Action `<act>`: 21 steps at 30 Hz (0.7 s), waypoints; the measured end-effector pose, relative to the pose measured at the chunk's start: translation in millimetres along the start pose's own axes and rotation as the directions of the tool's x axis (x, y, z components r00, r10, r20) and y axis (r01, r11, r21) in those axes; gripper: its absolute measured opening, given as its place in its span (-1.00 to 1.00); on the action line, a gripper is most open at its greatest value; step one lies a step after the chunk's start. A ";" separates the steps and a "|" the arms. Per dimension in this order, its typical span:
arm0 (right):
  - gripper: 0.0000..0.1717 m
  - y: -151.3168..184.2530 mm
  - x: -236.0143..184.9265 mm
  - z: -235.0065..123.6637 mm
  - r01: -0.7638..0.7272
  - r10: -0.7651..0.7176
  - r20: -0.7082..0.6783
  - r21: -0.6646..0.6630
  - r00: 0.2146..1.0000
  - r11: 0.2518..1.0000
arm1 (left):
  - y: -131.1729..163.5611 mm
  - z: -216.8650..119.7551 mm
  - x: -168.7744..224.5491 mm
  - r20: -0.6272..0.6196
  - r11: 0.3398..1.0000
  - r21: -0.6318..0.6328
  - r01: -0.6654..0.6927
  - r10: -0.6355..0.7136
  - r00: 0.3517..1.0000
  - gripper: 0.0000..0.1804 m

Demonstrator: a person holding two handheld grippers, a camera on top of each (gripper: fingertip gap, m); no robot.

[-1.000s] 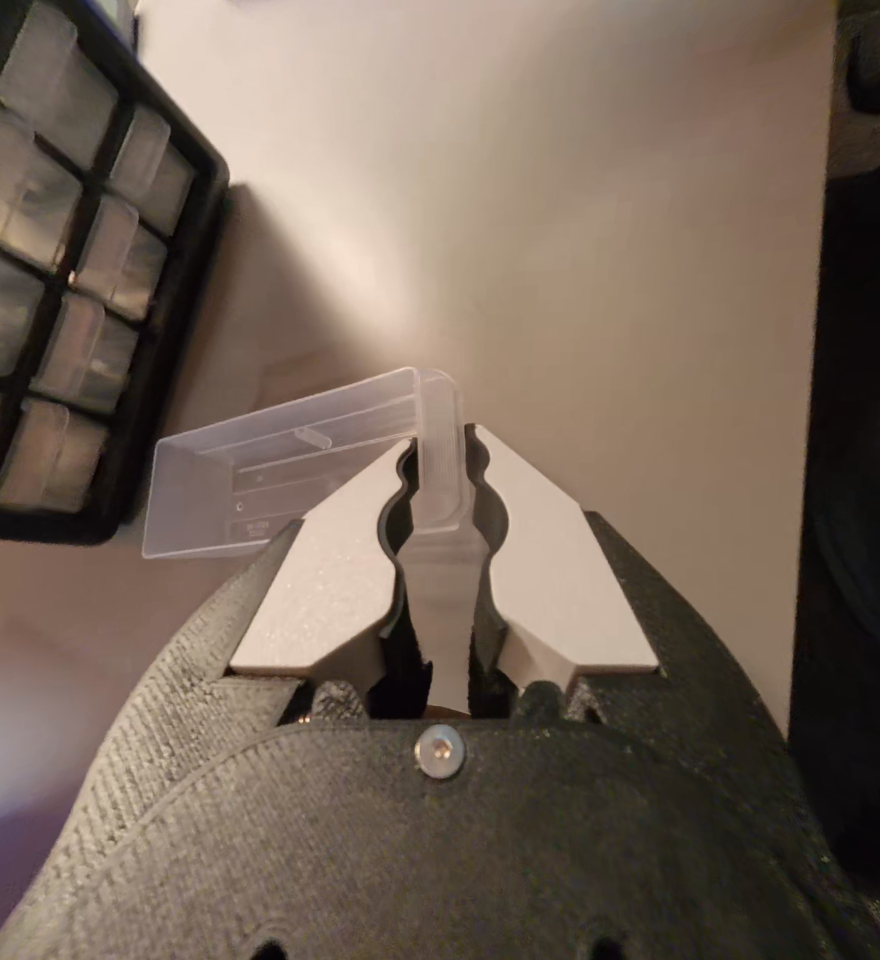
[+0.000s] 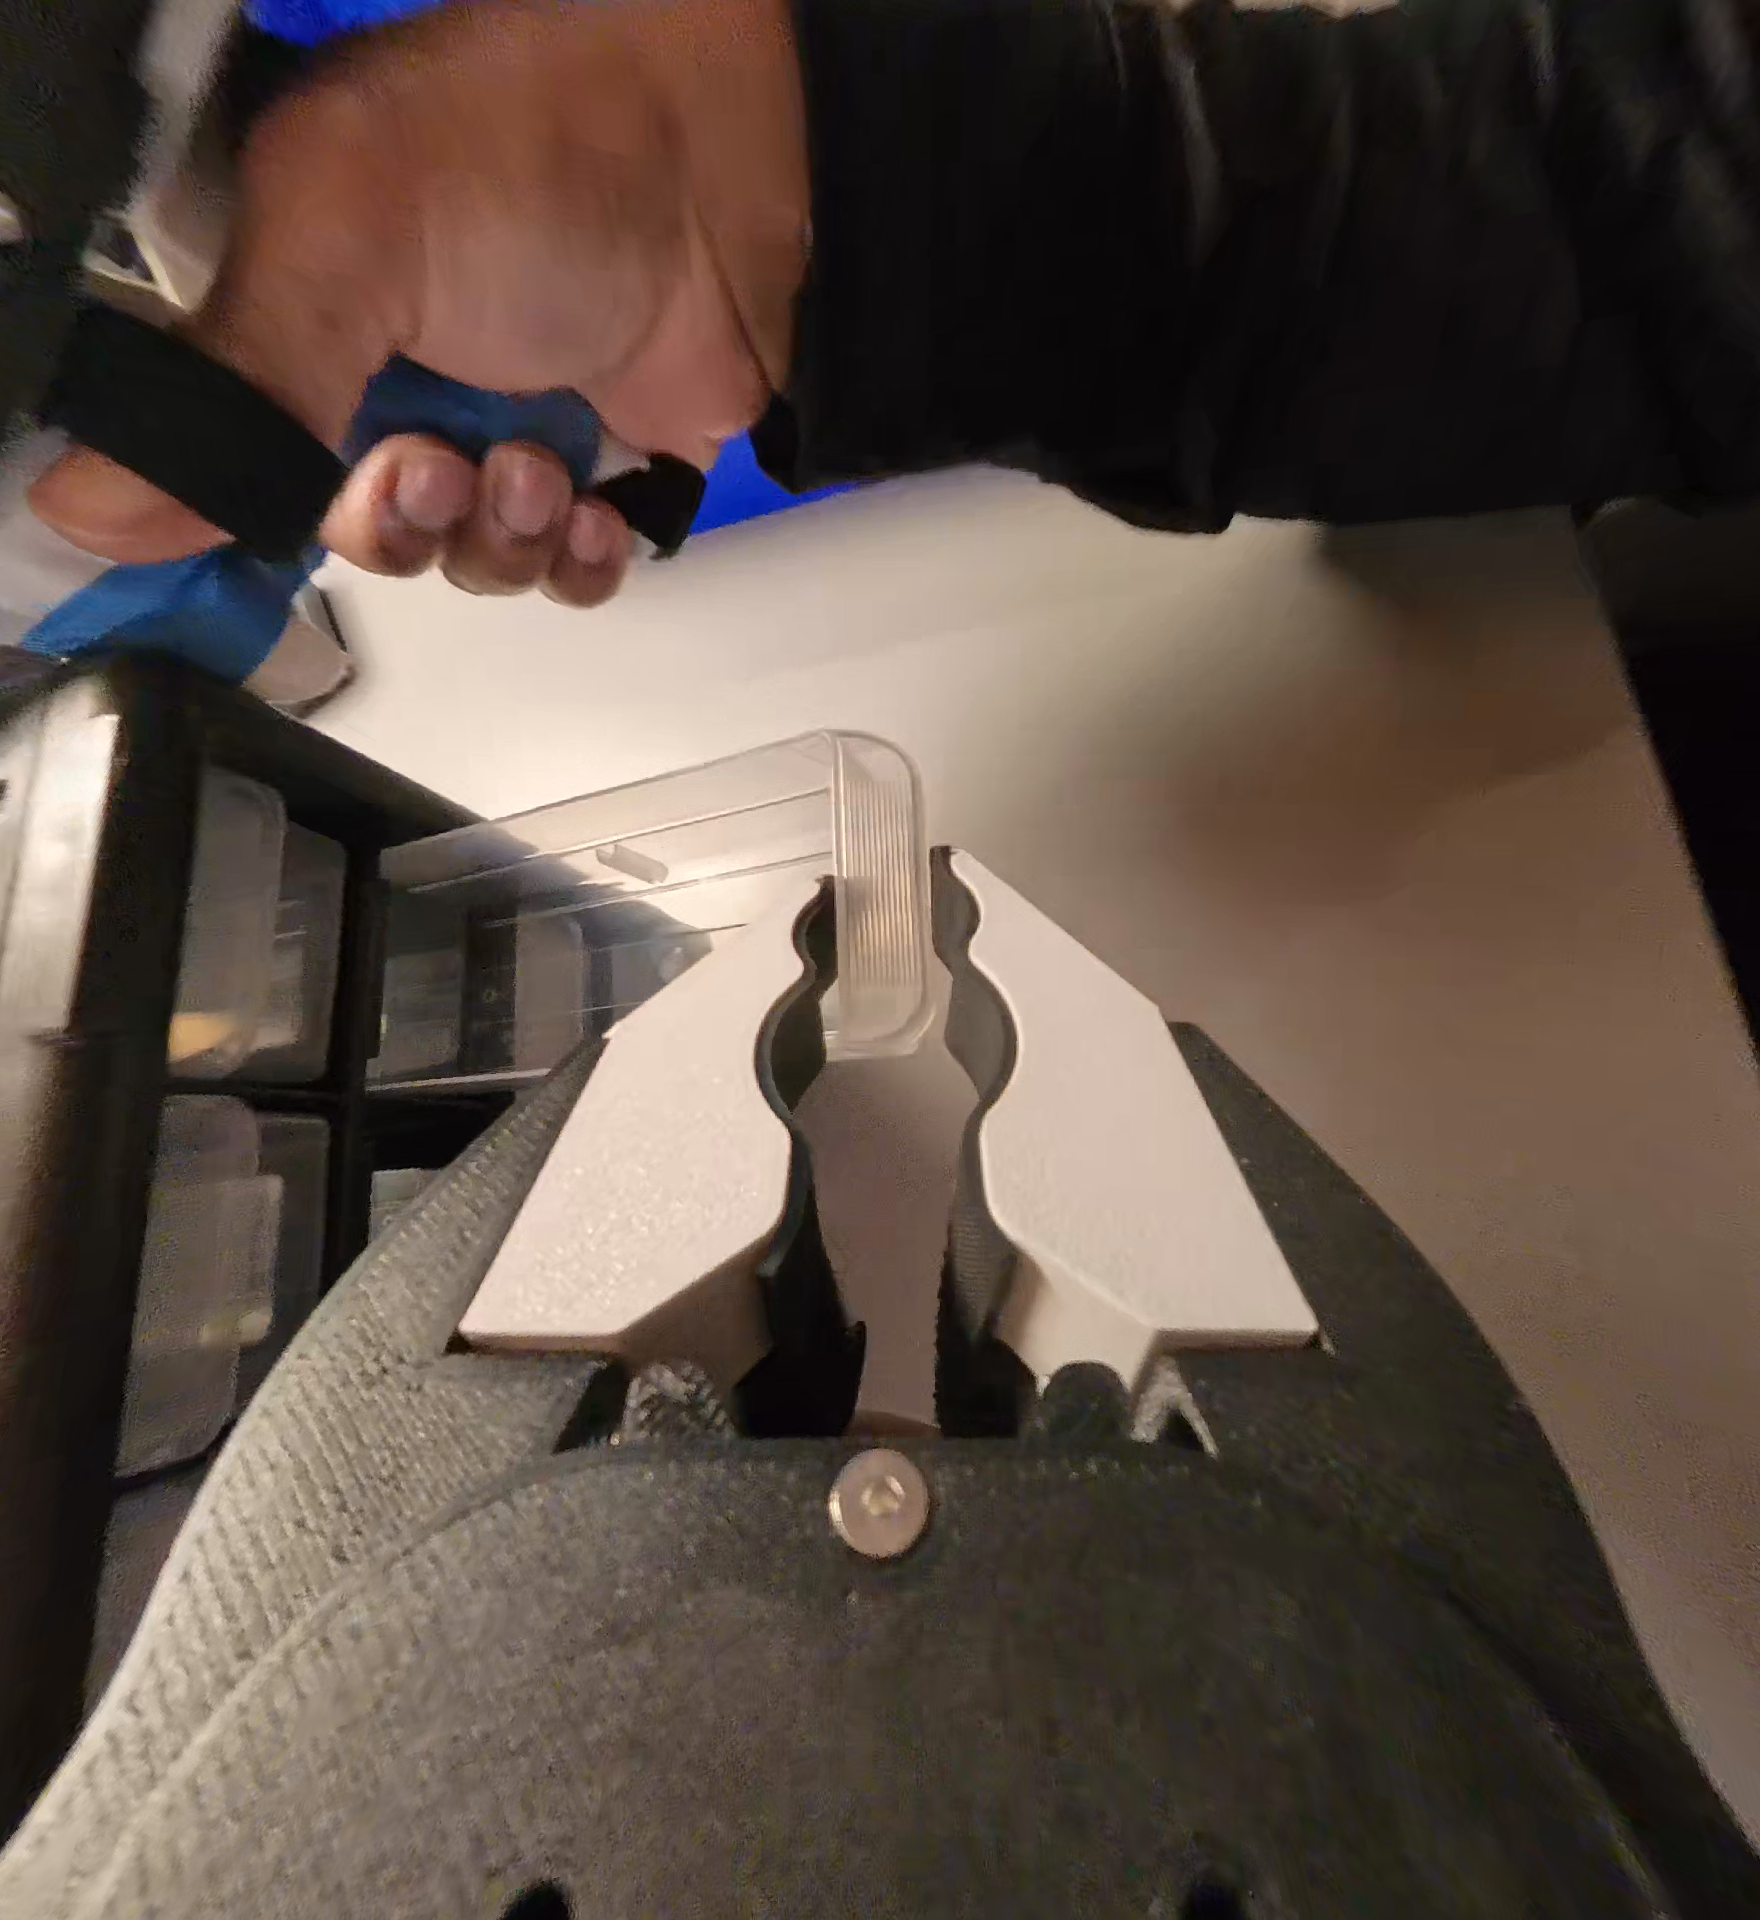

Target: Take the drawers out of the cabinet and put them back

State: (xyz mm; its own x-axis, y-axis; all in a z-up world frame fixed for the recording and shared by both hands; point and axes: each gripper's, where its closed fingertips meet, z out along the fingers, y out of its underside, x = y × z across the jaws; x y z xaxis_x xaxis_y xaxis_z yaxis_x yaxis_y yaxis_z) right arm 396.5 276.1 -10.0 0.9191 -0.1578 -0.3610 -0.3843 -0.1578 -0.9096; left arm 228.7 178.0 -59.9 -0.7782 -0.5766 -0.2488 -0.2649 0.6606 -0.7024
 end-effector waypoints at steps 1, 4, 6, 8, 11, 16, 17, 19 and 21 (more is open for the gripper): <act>-0.25 0.0 0.0 -0.2 0.002 -0.002 -0.003 0.000 1.000 1.000 | 5.3 5.5 -0.6 0.016 1.000 -0.012 -0.025 0.025 1.000 -0.81; -0.27 -0.5 -0.4 -0.7 0.015 -0.015 -0.011 0.002 1.000 1.000 | 23.8 18.1 -29.3 0.207 0.997 -0.065 -0.044 0.057 0.977 -0.77; -0.27 -0.7 -0.5 -0.7 0.016 -0.016 -0.012 0.003 1.000 1.000 | 30.5 19.8 -52.1 0.354 0.996 -0.057 -0.063 0.079 0.932 -0.72; -0.27 -0.5 -0.4 -0.8 0.014 -0.014 -0.011 0.004 1.000 1.000 | 34.2 16.1 -61.2 0.440 0.997 -0.032 -0.071 0.078 0.895 -0.55; -0.27 -0.5 -0.5 -0.8 0.016 -0.016 -0.012 0.004 1.000 1.000 | 27.3 0.8 -52.2 0.484 0.995 0.075 -0.070 0.025 0.875 -0.46; -0.28 -0.8 -0.6 -0.7 0.023 -0.023 -0.012 0.004 1.000 1.000 | 24.8 10.5 -10.2 0.299 0.989 0.144 -0.047 0.002 0.954 -0.70; -0.28 -0.8 -0.6 -0.8 0.024 -0.023 -0.014 0.004 1.000 1.000 | 30.3 17.6 -15.9 0.304 0.993 0.116 -0.023 -0.014 0.953 -0.71; -0.28 -0.8 -0.7 -1.1 0.028 -0.028 -0.019 0.003 0.999 1.000 | 37.0 29.0 -36.1 0.340 0.995 0.095 0.010 -0.042 0.939 -0.72; -0.29 -0.7 -0.9 -1.3 0.033 -0.033 -0.023 0.002 0.999 0.999 | 38.0 37.6 -57.9 0.358 0.987 0.125 0.096 -0.135 0.924 -0.67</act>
State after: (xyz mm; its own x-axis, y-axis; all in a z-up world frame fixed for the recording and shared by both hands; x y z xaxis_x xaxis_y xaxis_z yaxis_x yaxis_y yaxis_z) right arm 395.9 275.1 -8.8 0.9292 -0.1749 -0.3257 -0.3534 -0.1611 -0.9215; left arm 285.1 218.5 -97.3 -0.4791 -0.7943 -0.3735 -0.2653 0.5366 -0.8010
